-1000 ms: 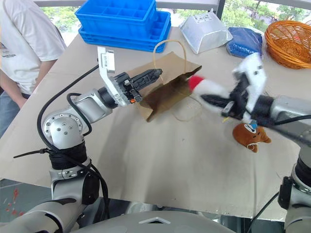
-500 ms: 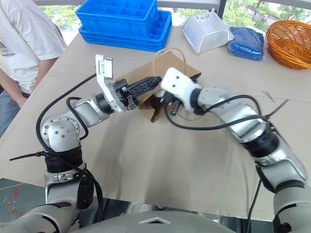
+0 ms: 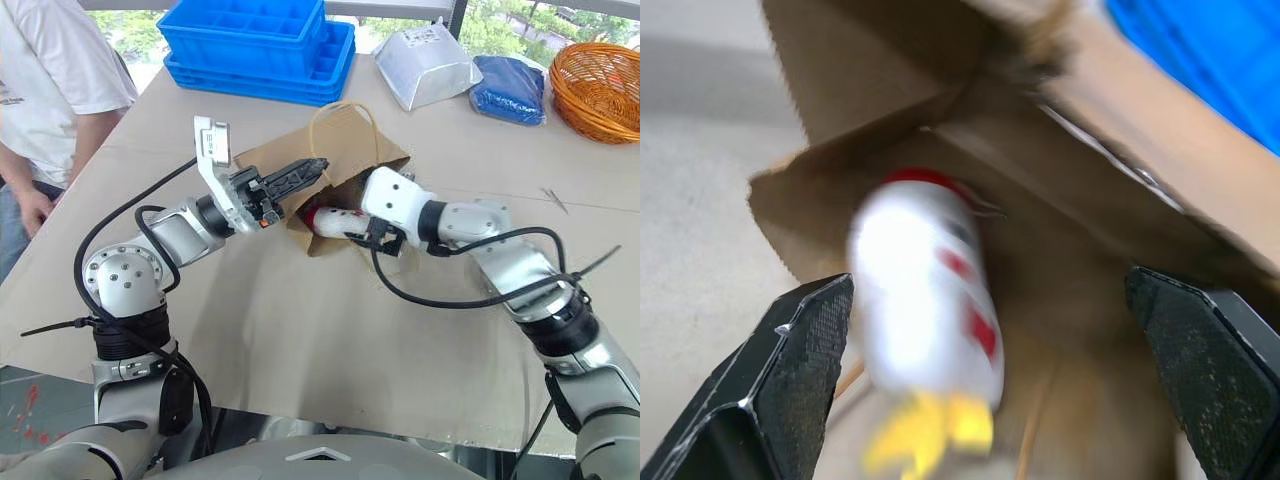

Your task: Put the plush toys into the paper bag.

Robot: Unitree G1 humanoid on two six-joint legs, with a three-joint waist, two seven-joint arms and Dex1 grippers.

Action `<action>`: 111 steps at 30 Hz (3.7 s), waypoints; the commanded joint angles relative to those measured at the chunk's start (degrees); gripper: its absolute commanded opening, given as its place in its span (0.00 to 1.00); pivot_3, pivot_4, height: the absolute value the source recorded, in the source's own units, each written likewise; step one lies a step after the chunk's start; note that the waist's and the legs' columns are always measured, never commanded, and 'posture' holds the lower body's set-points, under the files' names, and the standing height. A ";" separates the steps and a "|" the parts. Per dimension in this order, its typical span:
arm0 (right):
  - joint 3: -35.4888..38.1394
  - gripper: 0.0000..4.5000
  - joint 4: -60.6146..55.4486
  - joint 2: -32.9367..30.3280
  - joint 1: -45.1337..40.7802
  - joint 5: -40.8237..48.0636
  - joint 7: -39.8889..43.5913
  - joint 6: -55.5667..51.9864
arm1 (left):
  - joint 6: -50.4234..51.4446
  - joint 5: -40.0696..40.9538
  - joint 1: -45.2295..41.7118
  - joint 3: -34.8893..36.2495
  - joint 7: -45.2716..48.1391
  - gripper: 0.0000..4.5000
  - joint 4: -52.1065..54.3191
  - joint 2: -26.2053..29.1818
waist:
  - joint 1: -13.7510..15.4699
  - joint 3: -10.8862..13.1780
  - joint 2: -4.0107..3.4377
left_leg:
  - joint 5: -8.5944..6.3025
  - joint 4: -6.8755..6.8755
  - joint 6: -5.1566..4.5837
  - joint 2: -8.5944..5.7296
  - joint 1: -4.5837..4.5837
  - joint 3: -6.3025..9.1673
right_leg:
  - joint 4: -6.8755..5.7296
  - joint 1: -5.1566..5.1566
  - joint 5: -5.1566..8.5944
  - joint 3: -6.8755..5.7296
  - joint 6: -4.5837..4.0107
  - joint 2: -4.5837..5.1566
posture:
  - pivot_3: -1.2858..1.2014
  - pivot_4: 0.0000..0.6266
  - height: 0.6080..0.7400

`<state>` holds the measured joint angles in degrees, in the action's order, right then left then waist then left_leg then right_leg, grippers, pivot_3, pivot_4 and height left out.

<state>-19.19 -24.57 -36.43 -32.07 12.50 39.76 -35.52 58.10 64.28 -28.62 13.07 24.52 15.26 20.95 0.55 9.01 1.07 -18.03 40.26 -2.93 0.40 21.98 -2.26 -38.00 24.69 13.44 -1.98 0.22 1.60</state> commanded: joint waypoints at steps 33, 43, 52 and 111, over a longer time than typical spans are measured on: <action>-2.56 0.20 19.05 19.31 -1.53 -10.38 -2.41 18.35 | 0.16 13.09 1.53 2.19 -6.55 0.00 2.69 1.82 | -0.32 0.00 0.00 | 0.01 0.00 0.02 -0.02 0.01 0.01 | 0.00 0.00 0.00 -0.01 0.00 -0.01 | 0.52 0.24 1.00; 18.37 0.70 -11.38 0.41 11.10 6.33 4.37 -5.21 | -2.93 8.13 2.57 0.37 -4.16 0.00 1.80 2.81 | -0.10 0.02 -0.03 | 0.01 -0.07 0.03 -0.03 -0.03 0.10 | 0.02 -0.02 0.01 -0.04 -0.01 0.01 | 0.52 0.24 1.00; 42.42 0.98 -17.52 -14.16 35.42 3.94 0.49 -24.95 | -5.23 4.43 2.16 -1.30 -0.04 0.00 0.85 2.95 | 0.57 0.02 -0.04 | -0.02 -0.06 -0.01 -0.04 0.05 0.14 | 0.13 -0.10 0.02 -0.08 -0.02 0.06 | 0.52 0.24 1.00; 22.36 0.65 -2.77 11.22 0.53 24.84 -9.43 -29.05 | -6.86 2.75 3.15 0.11 -0.01 0.00 0.85 2.40 | -0.81 0.03 -0.02 | -0.04 -0.10 -0.06 -0.12 0.14 0.36 | 0.06 0.03 0.01 -0.01 0.00 0.00 | 0.52 0.24 1.00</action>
<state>-1.01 -21.03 -24.16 -31.79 33.36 30.95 -60.68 52.84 67.49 -25.41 12.38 23.38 14.41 22.63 -0.26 9.04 1.05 -18.06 40.15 -2.98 0.28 22.12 -1.90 -37.95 24.72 13.45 -1.99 0.22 1.60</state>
